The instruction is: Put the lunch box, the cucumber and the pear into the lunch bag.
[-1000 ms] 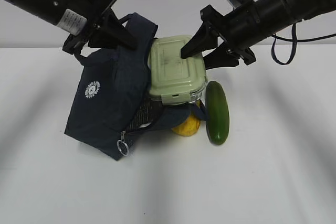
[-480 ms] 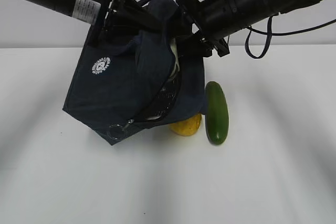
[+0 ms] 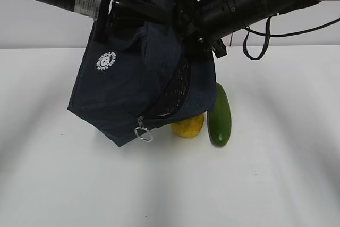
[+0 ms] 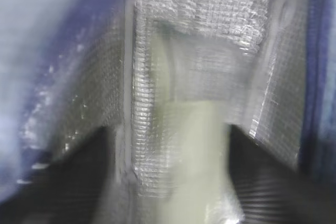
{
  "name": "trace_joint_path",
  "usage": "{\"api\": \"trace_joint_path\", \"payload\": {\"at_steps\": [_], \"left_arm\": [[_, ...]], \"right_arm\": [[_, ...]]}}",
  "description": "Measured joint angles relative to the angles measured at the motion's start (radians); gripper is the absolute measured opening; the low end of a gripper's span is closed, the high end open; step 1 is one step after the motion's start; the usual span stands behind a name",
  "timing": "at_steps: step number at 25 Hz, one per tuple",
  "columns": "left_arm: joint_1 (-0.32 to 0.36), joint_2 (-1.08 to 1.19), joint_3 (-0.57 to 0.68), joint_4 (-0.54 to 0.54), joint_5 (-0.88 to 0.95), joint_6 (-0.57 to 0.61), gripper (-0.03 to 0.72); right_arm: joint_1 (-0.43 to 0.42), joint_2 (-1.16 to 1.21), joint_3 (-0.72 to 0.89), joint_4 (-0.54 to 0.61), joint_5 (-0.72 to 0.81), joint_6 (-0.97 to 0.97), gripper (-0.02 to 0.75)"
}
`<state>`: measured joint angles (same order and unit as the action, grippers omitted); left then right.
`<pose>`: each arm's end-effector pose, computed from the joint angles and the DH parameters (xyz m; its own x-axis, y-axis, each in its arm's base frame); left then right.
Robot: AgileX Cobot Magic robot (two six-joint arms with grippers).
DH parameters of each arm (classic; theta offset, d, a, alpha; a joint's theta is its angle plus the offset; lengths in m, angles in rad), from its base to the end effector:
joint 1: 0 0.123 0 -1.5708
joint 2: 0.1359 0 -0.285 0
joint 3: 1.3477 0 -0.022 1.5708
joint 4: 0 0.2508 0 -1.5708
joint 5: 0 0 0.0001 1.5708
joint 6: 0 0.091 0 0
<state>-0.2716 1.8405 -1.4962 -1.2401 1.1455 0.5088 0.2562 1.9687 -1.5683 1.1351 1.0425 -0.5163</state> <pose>0.3546 -0.1802 0.3068 -0.9317 0.0699 -0.3565 0.3541 0.3931 -0.8486 0.3918 0.1763 0.2663 -0.9277 -0.0476 -0.3704 -0.3389 0.5239 0.7815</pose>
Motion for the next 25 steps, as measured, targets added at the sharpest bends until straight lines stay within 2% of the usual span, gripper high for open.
{"api": "trace_joint_path", "payload": {"at_steps": [3,6,8,13,17,20,25], "left_arm": [[0.000,0.000,0.000,-0.028,0.011,0.026,0.002],[0.009,-0.007,0.000,-0.055,0.023,0.038,0.002],[0.022,-0.007,0.000,-0.049,0.034,0.042,0.002],[0.072,-0.007,0.000,-0.035,0.062,0.045,0.001],[0.116,-0.005,0.000,0.058,0.041,0.045,0.001],[0.124,-0.001,0.000,0.175,0.010,0.044,0.001],[0.125,0.000,0.000,0.276,-0.027,0.043,0.001]], "right_arm": [[0.000,0.002,0.000,0.013,0.022,-0.003,0.430],[-0.005,0.002,-0.004,0.031,0.048,-0.008,0.564],[-0.005,0.002,-0.004,0.031,0.058,-0.013,0.622],[-0.005,0.002,-0.018,0.001,0.103,-0.016,0.639],[-0.006,0.002,-0.070,-0.097,0.150,-0.016,0.629],[-0.013,0.002,-0.140,-0.209,0.163,0.014,0.613],[-0.014,0.002,-0.250,-0.539,0.176,0.128,0.599]]}}
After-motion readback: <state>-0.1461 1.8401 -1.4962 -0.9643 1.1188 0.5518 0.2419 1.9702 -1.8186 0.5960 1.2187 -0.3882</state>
